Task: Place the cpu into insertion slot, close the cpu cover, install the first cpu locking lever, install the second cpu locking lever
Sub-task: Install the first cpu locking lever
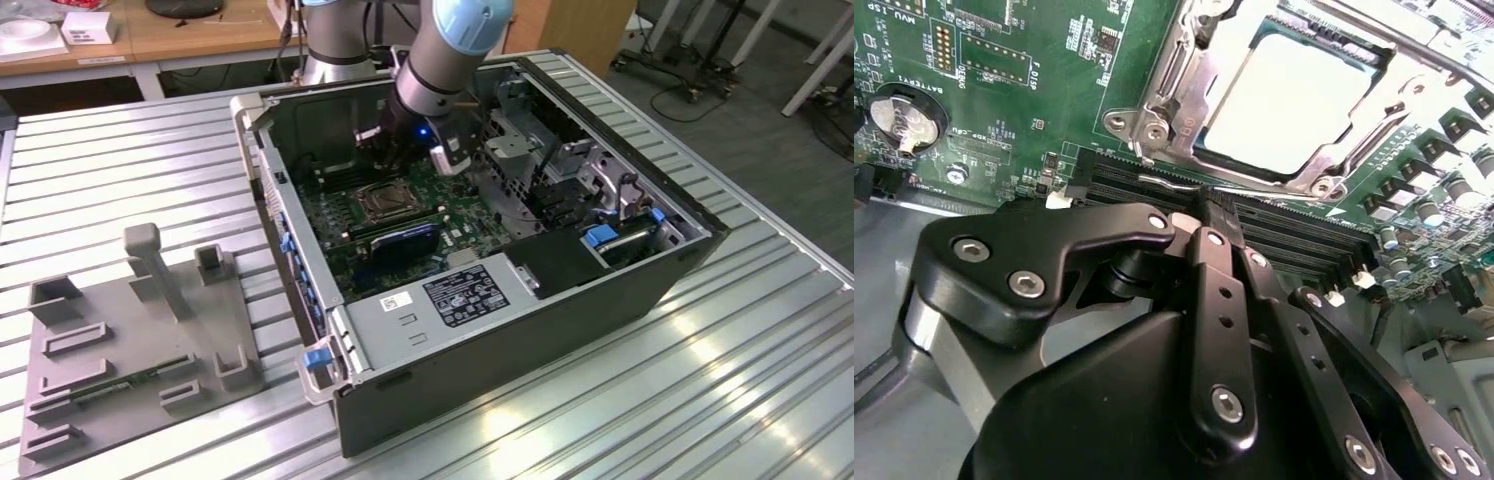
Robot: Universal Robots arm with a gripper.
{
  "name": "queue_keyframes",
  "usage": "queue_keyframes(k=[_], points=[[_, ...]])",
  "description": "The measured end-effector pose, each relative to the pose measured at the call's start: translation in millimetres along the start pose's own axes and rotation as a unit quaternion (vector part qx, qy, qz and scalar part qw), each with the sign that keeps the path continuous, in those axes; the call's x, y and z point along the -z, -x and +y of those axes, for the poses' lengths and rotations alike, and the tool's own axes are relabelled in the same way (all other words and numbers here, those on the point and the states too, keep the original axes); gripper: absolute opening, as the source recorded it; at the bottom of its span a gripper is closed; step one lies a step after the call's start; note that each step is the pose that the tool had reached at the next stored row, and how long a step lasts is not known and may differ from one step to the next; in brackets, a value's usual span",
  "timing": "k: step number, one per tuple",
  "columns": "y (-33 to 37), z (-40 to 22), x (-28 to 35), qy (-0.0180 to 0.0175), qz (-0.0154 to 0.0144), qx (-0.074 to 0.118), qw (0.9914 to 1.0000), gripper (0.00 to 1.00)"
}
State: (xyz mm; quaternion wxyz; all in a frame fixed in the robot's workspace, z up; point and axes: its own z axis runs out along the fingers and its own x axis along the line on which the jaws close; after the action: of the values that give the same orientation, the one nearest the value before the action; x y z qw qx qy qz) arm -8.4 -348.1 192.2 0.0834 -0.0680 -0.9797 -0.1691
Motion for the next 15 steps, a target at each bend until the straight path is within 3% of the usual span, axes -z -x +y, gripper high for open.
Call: queue_keyframes(k=[15], points=[[1.6, -1.2, -3.4, 0.0001, 0.0000, 0.000, 1.00000, 0.11]])
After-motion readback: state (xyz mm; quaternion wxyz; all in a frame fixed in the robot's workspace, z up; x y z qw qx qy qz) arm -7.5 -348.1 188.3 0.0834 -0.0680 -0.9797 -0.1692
